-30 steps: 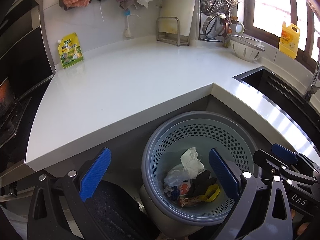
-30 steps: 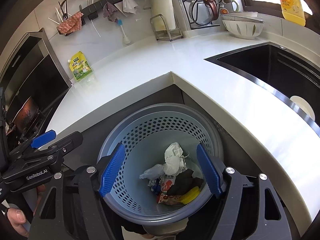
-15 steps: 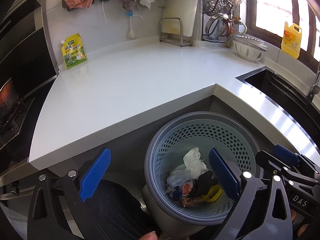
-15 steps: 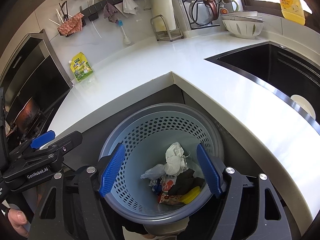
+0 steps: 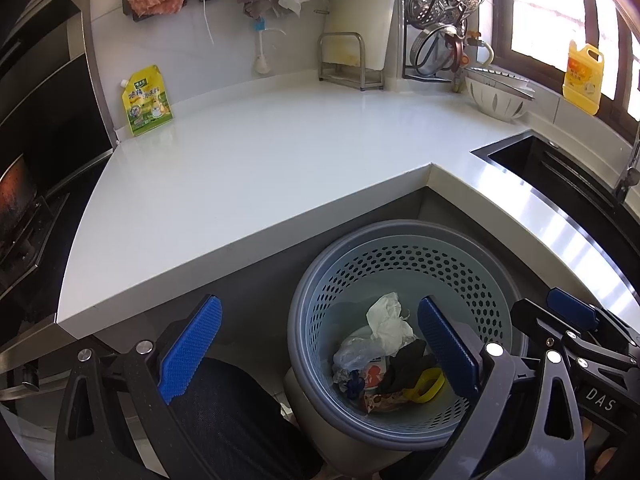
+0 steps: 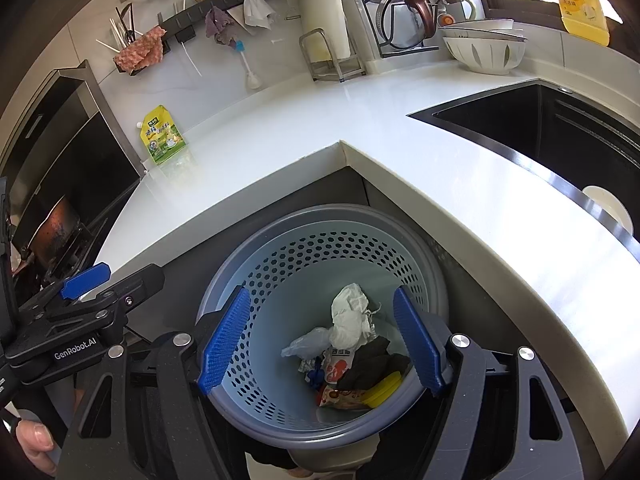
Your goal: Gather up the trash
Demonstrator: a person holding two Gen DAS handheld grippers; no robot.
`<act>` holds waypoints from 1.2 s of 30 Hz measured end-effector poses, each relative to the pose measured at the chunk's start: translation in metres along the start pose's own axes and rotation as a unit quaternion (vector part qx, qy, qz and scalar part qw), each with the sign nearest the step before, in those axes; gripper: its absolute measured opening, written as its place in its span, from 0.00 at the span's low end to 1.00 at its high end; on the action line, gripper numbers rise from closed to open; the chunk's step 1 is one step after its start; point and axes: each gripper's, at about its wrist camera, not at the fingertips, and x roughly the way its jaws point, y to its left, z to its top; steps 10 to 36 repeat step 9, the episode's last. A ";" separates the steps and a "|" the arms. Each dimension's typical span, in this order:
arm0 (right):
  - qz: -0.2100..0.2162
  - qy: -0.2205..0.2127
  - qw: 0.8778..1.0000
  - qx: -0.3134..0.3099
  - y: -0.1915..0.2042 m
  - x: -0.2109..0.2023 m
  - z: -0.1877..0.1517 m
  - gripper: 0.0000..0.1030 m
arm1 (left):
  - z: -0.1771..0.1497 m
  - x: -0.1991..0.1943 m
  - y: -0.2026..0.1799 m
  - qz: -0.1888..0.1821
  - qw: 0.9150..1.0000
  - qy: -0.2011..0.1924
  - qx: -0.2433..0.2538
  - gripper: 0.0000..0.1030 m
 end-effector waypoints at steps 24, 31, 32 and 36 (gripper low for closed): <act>0.001 0.000 1.000 0.001 0.000 0.000 0.000 0.69 | -0.002 0.002 0.000 0.002 1.000 0.005 -0.004 0.94; 0.001 0.000 1.000 0.001 0.000 0.000 0.000 0.69 | -0.002 0.002 0.000 0.002 1.000 0.005 -0.004 0.94; 0.001 0.000 1.000 0.001 0.000 0.000 0.000 0.69 | -0.002 0.002 0.000 0.002 1.000 0.005 -0.004 0.94; 0.001 0.000 1.000 0.001 0.000 0.000 0.000 0.69 | -0.002 0.002 0.000 0.002 1.000 0.005 -0.004 0.94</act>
